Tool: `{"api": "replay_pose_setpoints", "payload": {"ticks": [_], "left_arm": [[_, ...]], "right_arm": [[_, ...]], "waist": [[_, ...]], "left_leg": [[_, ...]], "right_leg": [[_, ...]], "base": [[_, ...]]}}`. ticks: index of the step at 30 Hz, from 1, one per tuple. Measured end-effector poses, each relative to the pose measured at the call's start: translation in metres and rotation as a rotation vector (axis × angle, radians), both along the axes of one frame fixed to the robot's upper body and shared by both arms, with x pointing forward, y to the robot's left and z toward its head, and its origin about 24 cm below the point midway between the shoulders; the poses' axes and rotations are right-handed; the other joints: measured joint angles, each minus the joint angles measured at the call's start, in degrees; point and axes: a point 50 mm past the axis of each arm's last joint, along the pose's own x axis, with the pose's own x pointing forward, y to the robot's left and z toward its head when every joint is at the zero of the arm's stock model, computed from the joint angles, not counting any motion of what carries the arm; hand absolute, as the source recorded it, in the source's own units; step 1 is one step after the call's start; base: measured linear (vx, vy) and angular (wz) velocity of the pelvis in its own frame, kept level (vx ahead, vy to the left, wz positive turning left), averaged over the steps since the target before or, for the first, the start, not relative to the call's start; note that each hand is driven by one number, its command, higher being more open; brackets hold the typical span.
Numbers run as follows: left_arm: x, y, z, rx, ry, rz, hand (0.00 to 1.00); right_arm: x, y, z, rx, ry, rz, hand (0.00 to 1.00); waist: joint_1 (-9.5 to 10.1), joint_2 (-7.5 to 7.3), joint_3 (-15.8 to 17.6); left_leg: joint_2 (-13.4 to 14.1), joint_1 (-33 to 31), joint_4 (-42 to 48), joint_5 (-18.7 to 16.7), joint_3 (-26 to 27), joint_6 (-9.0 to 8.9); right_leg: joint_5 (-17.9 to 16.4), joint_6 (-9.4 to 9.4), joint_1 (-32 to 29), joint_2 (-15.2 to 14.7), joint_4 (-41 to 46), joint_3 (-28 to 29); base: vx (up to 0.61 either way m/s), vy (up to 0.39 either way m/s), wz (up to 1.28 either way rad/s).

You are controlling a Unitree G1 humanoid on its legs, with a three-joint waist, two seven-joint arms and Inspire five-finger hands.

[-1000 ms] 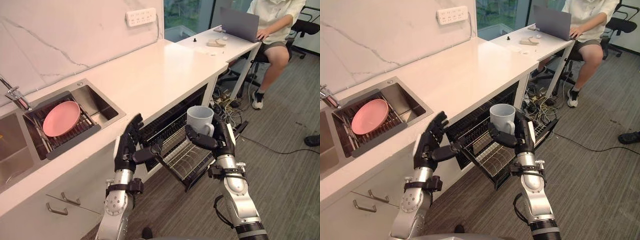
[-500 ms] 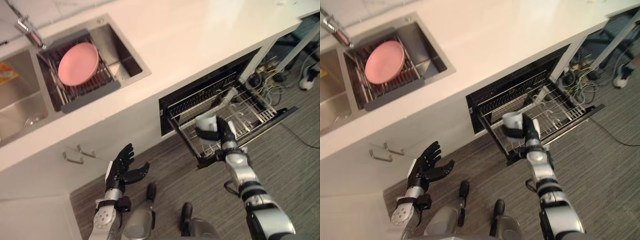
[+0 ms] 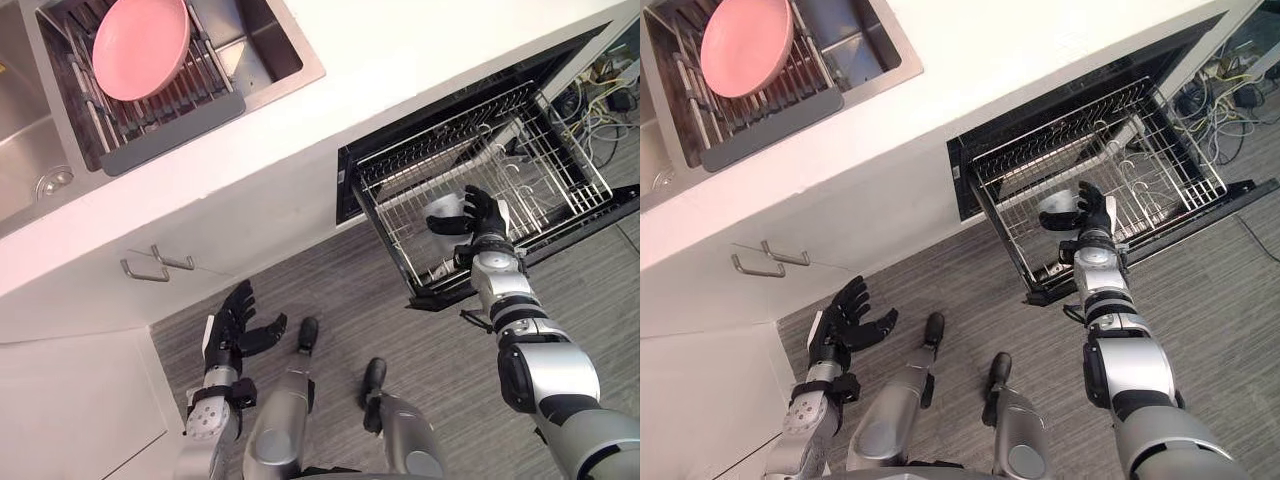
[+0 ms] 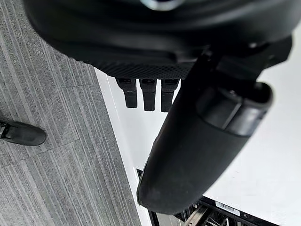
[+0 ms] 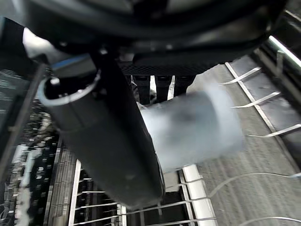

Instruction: Walk over to the sink, pick up the cup, carry it to the dishwasher, place the cup inside the dishwasher, then close the dishwasher door

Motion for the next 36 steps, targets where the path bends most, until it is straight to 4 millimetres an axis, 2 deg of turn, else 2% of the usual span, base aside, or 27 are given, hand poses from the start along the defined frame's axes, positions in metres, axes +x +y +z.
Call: {"api": "replay_pose_setpoints", "payload": {"ticks": [9, 12, 13, 15, 17, 19, 22, 24, 27, 28, 30, 31, 32, 34, 35, 36], "left_arm": [[0.006, 0.000, 0.003, 0.003, -0.015, 0.005, 0.90], [0.005, 0.000, 0.000, 0.004, -0.001, 0.007, 0.90], [0.005, 0.000, -0.002, 0.002, 0.007, 0.008, 0.90], [0.004, -0.001, -0.005, -0.004, 0.021, 0.013, 0.90], [-0.001, -0.002, -0.009, -0.013, 0.037, 0.026, 0.90], [-0.006, 0.002, -0.012, -0.006, 0.055, 0.038, 0.90], [-0.009, 0.003, -0.018, 0.020, 0.086, 0.026, 0.90], [-0.011, 0.001, -0.022, 0.012, 0.109, 0.026, 0.90], [-0.012, 0.004, -0.023, 0.019, 0.115, 0.030, 0.90], [-0.013, 0.005, -0.024, 0.018, 0.122, 0.040, 0.90], [-0.015, 0.005, -0.029, 0.014, 0.146, 0.044, 0.90], [-0.018, 0.003, -0.035, 0.004, 0.169, 0.047, 0.90], [-0.022, 0.001, -0.041, -0.004, 0.202, 0.050, 0.90], [-0.027, -0.003, -0.049, -0.013, 0.240, 0.043, 0.90], [-0.027, -0.005, -0.051, -0.016, 0.249, 0.041, 0.90], [-0.028, -0.005, -0.052, -0.015, 0.251, 0.039, 0.90]], "right_arm": [[0.003, 0.010, -0.001, 0.022, -0.003, 0.029, 0.90], [0.005, 0.018, 0.013, 0.012, -0.078, 0.063, 0.90], [0.002, 0.022, 0.025, -0.016, -0.154, 0.085, 0.90], [-0.011, 0.026, 0.037, -0.061, -0.268, 0.108, 0.90], [-0.033, 0.035, 0.037, -0.087, -0.358, 0.120, 0.90], [-0.057, 0.045, 0.029, -0.089, -0.402, 0.140, 0.90], [-0.088, 0.043, 0.011, -0.094, -0.385, 0.132, 0.90], [-0.103, 0.037, 0.006, -0.093, -0.375, 0.114, 0.90], [-0.118, 0.037, 0.015, -0.099, -0.424, 0.122, 0.90], [-0.123, 0.040, 0.022, -0.103, -0.466, 0.142, 0.90], [-0.131, 0.043, 0.032, -0.112, -0.531, 0.165, 0.90], [-0.134, 0.044, 0.038, -0.114, -0.566, 0.177, 0.90], [-0.136, 0.047, 0.041, -0.116, -0.588, 0.192, 0.90], [-0.140, 0.049, 0.046, -0.130, -0.622, 0.209, 0.90], [-0.140, 0.049, 0.049, -0.141, -0.642, 0.214, 0.90], [-0.139, 0.049, 0.051, -0.146, -0.648, 0.216, 0.90]], "waist": [[-0.13, -0.02, 0.6], [-0.66, -0.03, 0.6], [-0.77, -0.03, 0.6], [-0.89, -0.06, 0.6], [-1.62, -0.63, 0.3], [-3.11, -2.02, -0.6], [-4.76, -3.91, -1.8], [-5.62, -4.34, -3.2], [-6.15, -4.33, -4.2], [-6.14, -4.21, -4.3], [-6.33, -3.44, -4.9], [-6.29, -2.54, -5.5], [-6.47, -2.19, -6.6], [-7.24, -1.86, -8.6], [-7.24, -1.92, -9.3], [-7.21, -1.94, -9.6]], "left_leg": [[0.3, 0.7, -0.3, 0.4, 0.0, -0.54], [0.5, 1.4, -0.8, 0.7, 0.0, -0.84], [0.5, 1.8, -1.4, 1.0, 0.1, -0.89], [0.6, 3.4, -2.8, 1.4, 0.1, -0.88], [0.3, 5.7, -3.9, 1.4, 0.1, -0.87], [0.0, 7.5, -4.9, 1.3, -0.1, -0.83], [-0.6, 9.2, -5.5, 1.0, -1.1, -0.78], [-1.0, 9.7, -5.5, 0.7, -2.0, -0.84], [-1.6, 10.3, -3.1, -1.0, -3.0, -0.97], [-2.0, 9.5, 0.7, -3.0, -3.0, -1.02], [-2.1, 6.9, 7.4, -6.2, 2.4, -1.26], [-0.3, 5.6, 10.7, -9.7, 8.7, 0.04], [2.5, 5.0, 13.4, -11.6, 15.0, -0.26], [5.2, 4.2, 14.7, -11.8, 22.7, -0.08], [5.8, 4.1, 14.2, -11.3, 27.1, 0.60], [5.7, 4.2, 14.0, -11.1, 28.0, 1.02]], "right_leg": [[-1.2, -0.50, -0.7, 0.0, 2.4, 0.2], [-1.4, -0.57, -0.6, 0.1, 3.1, 0.3], [-1.4, -0.58, -0.5, 0.1, 3.2, 0.4], [-1.7, -0.52, 0.4, 0.1, 3.2, 0.4], [-2.4, -0.36, 2.2, -0.2, 3.2, 0.3], [-3.3, -0.19, 3.8, -0.5, 3.2, -0.1], [-4.0, 0.17, 6.2, -1.0, 2.4, -1.3], [-4.0, 0.24, 7.6, -1.2, 1.3, -2.4], [-4.1, 0.45, 10.4, -1.6, 0.2, -3.7], [-4.2, 0.53, 11.9, -1.7, -0.2, -4.3], [-4.4, 0.57, 13.8, -2.1, -0.6, -5.8], [-4.7, 0.62, 15.2, -2.0, -0.7, -7.0], [-4.9, 0.90, 16.3, -2.2, -1.1, -8.2], [-5.5, 1.89, 17.1, -3.3, -1.1, -11.2], [-5.8, 2.70, 17.2, -4.4, -0.8, -12.9], [-6.0, 3.13, 17.2, -4.8, -0.8, -13.6]], "base": [[-0.02, -0.018, 0.00], [-0.05, -0.029, -0.02], [-0.03, -0.019, -0.03], [0.00, 0.000, 0.00], [0.02, -0.026, 0.04], [0.05, -0.031, 0.09], [0.08, -0.033, 0.20], [0.07, -0.021, 0.27], [0.04, -0.016, 0.24], [-0.01, -0.006, 0.24], [-0.04, 0.008, 0.37], [-0.02, 0.030, 0.46], [0.00, 0.032, 0.52], [0.09, 0.106, 0.80], [0.09, 0.117, 0.83], [0.08, 0.108, 0.64]]}}
